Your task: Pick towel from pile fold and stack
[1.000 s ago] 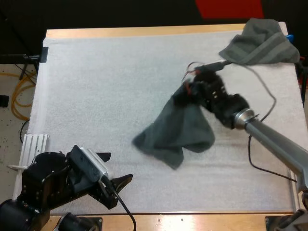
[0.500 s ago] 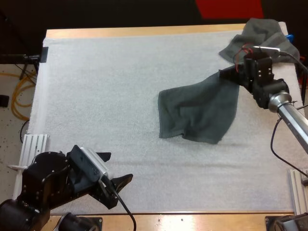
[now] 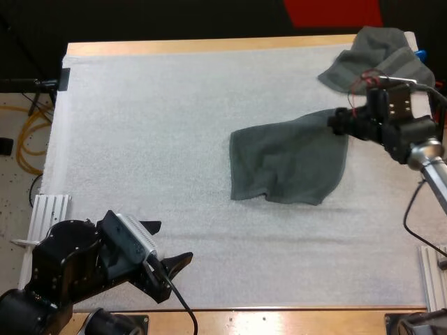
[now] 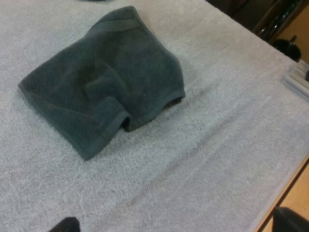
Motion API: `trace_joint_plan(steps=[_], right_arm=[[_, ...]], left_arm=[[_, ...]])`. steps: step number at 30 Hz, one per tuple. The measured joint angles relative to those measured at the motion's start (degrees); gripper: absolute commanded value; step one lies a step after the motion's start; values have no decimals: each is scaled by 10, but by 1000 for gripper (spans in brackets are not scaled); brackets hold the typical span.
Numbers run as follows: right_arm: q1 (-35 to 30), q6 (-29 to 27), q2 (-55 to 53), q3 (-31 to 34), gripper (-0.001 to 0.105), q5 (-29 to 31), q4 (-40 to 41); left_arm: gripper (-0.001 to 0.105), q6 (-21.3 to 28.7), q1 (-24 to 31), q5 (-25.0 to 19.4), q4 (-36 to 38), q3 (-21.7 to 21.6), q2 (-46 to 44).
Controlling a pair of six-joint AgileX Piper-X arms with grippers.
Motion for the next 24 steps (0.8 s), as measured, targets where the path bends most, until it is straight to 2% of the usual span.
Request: trace_joint_plan(steps=[4, 8, 11, 16, 20, 24], right_arm=[[0, 0, -44, 6, 64, -21, 105], [0, 5, -87, 65, 64, -21, 129], [0, 25, -115, 138, 64, -37, 99], [0, 109, -119, 223, 64, -134, 21], [0, 191, -96, 265, 64, -174, -67], [0, 245, -56, 272, 64, -201, -129]], left_arm=[[74, 0, 0, 0, 0, 0, 0], [74, 0, 0, 0, 0, 0, 0], [74, 0, 0, 0, 0, 0, 0], [74, 0, 0, 0, 0, 0, 0], [74, 0, 0, 0, 0, 0, 0], [74, 0, 0, 0, 0, 0, 0]])
